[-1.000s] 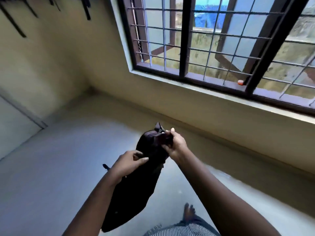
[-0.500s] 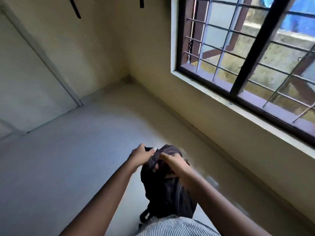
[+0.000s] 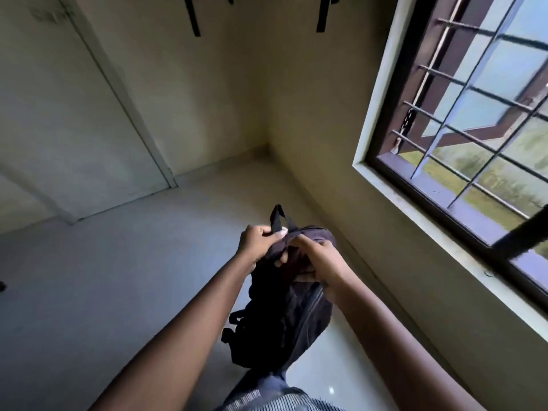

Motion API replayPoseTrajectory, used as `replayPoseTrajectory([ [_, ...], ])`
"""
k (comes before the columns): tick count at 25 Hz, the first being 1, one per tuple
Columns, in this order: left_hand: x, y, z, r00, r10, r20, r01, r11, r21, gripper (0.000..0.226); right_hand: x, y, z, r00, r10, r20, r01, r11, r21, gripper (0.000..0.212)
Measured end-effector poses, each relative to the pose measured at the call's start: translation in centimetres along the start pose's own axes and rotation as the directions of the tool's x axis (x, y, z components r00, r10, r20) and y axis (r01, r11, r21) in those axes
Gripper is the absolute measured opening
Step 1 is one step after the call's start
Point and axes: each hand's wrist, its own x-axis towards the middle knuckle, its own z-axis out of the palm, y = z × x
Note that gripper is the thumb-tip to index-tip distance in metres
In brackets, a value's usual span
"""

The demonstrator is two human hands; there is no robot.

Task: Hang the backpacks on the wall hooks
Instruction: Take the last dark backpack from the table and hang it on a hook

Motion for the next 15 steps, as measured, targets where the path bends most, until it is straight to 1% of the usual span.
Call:
replayPoseTrajectory([
  [3, 4.4, 2.5, -3.0, 0.981, 0.135, -0.139, -0.139, 0.99, -0.018, 0.035, 5.5, -4.3, 0.4, 1.0, 0.004, -0.016, -0.004, 0.999, 0.041, 0.026],
  [4, 5.6, 3.3, -4.1, 0.97, 0.183, -0.159, -0.183, 0.983, 0.015, 0.035, 7.2, -5.4, 0.6, 1.0, 0.005, -0.019, -0.004, 0.999, 0.039, 0.027],
  [6, 9.3, 5.0, -6.6, 0.945, 0.288, -0.153, -0.277, 0.957, 0.089, 0.039, 11.5, -8.0, 1.3, 0.999, -0.006, -0.044, 0.006, 1.0, -0.006, 0.033],
  [8, 13.4, 6.2, -8.5, 0.914, 0.368, -0.168, -0.35, 0.928, 0.127, 0.041, 15.9, -10.7, 1.6, 0.996, -0.007, -0.091, -0.005, 0.991, -0.137, 0.035],
  [11, 18.0, 7.9, -10.6, 0.865, 0.436, -0.248, -0.405, 0.899, 0.168, 0.036, 21.5, -15.0, 1.1, 0.993, 0.066, -0.103, -0.098, 0.934, -0.343, 0.039],
  [13, 21.4, 8.8, -12.2, 0.842, 0.465, -0.273, -0.422, 0.883, 0.203, 0.036, 25.3, -17.5, 1.0, 0.991, 0.096, -0.09, -0.128, 0.859, -0.496, 0.047],
  [14, 23.7, 9.5, -13.4, 0.831, 0.475, -0.288, -0.427, 0.878, 0.216, 0.036, 27.5, -18.8, 1.1, 0.992, 0.078, -0.099, -0.121, 0.802, -0.585, 0.052],
  [15, 26.2, 10.2, -14.7, 0.814, 0.489, -0.314, -0.437, 0.871, 0.223, 0.039, 29.6, -20.1, 1.3, 0.993, 0.028, -0.118, -0.1, 0.742, -0.662, 0.054],
])
